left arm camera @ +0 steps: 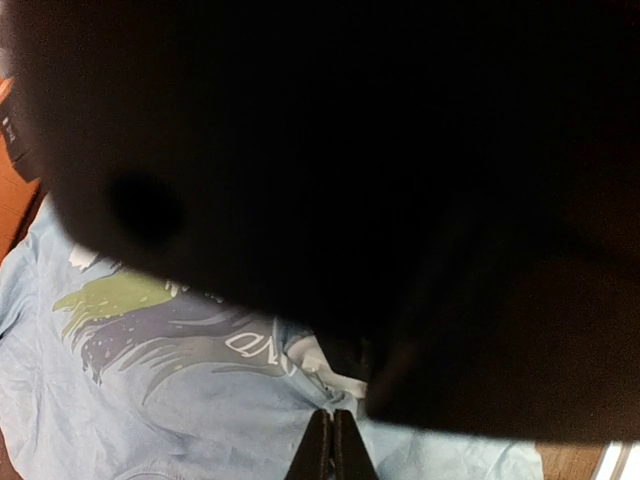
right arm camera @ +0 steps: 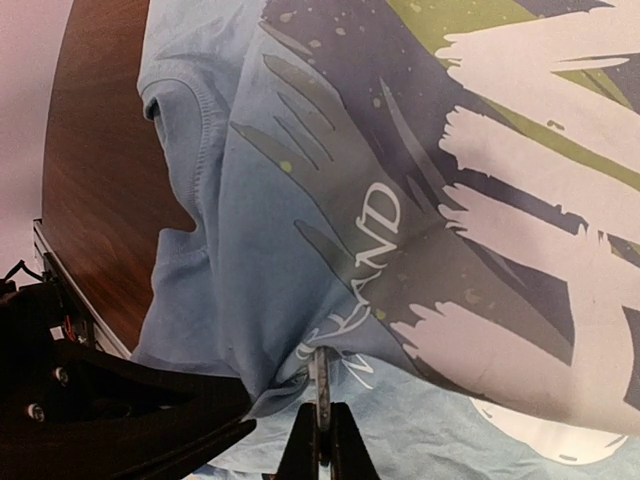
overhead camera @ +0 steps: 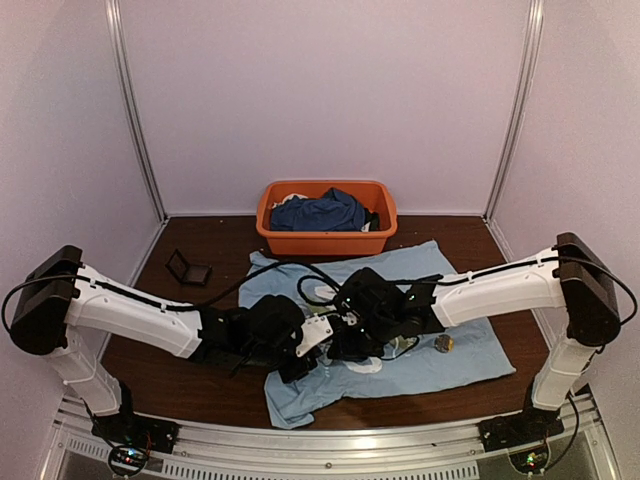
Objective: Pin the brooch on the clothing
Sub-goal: Pin the brooch onto the flattened clothing.
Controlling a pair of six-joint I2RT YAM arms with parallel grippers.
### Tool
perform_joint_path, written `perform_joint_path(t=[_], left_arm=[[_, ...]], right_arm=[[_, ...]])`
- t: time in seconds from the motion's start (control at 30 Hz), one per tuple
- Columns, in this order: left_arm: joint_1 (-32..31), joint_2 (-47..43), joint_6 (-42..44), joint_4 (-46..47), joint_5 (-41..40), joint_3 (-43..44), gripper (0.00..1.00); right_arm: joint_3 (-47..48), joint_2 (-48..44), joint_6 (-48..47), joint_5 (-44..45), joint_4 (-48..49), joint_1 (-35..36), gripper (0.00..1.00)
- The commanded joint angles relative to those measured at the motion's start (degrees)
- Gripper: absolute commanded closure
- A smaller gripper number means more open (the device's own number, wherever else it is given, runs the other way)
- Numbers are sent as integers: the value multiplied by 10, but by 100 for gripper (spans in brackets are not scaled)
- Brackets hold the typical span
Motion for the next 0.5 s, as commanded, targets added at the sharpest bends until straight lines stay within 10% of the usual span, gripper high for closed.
perform_joint_path(t=[0.0, 0.47], left_arm=[[-3, 0, -6, 16, -5, 5, 100], [-3, -3, -5, 8, -16, 3, 100]], right_arm=[[-5, -5, -16, -27, 14, 8, 100], [-23, -22, -36, -52, 6, 7, 100]])
